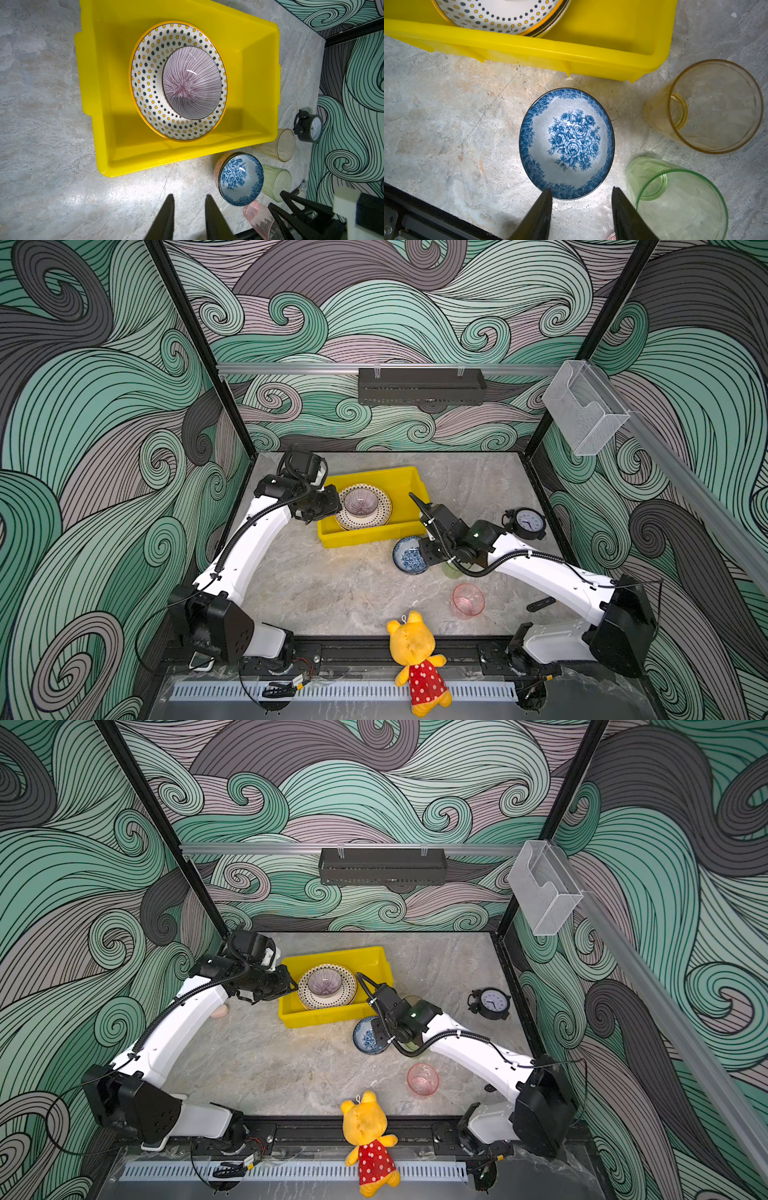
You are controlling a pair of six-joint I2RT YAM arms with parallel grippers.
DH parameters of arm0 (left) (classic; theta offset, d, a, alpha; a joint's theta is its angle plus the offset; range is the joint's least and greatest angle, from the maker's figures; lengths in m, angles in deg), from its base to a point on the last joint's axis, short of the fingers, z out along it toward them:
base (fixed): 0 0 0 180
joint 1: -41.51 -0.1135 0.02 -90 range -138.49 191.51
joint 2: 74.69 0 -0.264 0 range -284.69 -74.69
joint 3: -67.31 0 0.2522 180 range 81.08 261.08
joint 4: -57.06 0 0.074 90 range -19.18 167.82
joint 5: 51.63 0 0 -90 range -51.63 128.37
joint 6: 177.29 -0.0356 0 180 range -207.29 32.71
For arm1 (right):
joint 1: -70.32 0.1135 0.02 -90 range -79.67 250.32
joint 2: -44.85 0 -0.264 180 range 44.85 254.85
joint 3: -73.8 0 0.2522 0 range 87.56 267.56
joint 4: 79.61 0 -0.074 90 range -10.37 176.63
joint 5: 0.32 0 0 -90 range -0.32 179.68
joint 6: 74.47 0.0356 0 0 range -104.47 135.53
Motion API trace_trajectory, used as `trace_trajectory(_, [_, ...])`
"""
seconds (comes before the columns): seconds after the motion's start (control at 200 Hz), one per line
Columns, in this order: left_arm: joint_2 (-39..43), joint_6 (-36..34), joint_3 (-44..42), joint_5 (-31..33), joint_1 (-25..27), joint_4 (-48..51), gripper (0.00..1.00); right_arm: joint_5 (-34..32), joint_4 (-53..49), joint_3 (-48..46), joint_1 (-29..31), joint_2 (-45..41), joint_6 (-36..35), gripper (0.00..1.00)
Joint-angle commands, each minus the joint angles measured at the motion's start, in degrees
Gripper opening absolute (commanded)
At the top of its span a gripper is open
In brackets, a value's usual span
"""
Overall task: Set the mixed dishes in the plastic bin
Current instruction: 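Open the left gripper, lift out of the bin toward the blue floral bowl, then grasp the blue floral bowl rim with the right gripper and tilt it up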
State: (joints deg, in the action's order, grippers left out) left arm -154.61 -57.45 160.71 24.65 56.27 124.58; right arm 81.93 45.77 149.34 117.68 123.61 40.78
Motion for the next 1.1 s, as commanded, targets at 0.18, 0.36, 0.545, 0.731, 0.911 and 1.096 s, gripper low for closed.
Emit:
trace_trajectory(0.18, [1.96, -0.82, -2.85, -1.67, 1.42, -0.31, 0.30, -2.57, 0.19, -0.60, 0.20, 1.67, 1.19, 0.49])
trace_trajectory(0.36, [2.22, -0.91, -3.77, -1.67, 3.20, -0.58, 0.30, -3.07, 0.04, 0.00, -0.21, 3.71, 0.78, 0.49])
trace_trajectory(0.545, [2.92, -1.10, -4.47, -1.30, 4.59, -1.14, 0.30, -2.29, 0.12, 0.58, -2.06, 5.40, 0.29, 0.49])
trace_trajectory(0.731, [2.97, -0.85, -4.91, -1.14, 5.17, -1.37, 0.30, -1.38, 0.05, 1.22, -3.09, 7.26, -0.13, 0.46])
trace_trajectory(0.911, [2.18, -1.02, -4.50, -1.14, 5.61, -1.29, 0.30, -0.93, 0.52, 0.98, -4.39, 7.77, -0.23, 0.45])
trace_trajectory(1.096, [1.51, -1.48, -3.37, -0.53, 5.79, -0.76, 0.30, 0.69, 1.59, 0.27, -4.84, 8.29, 0.14, 0.41])
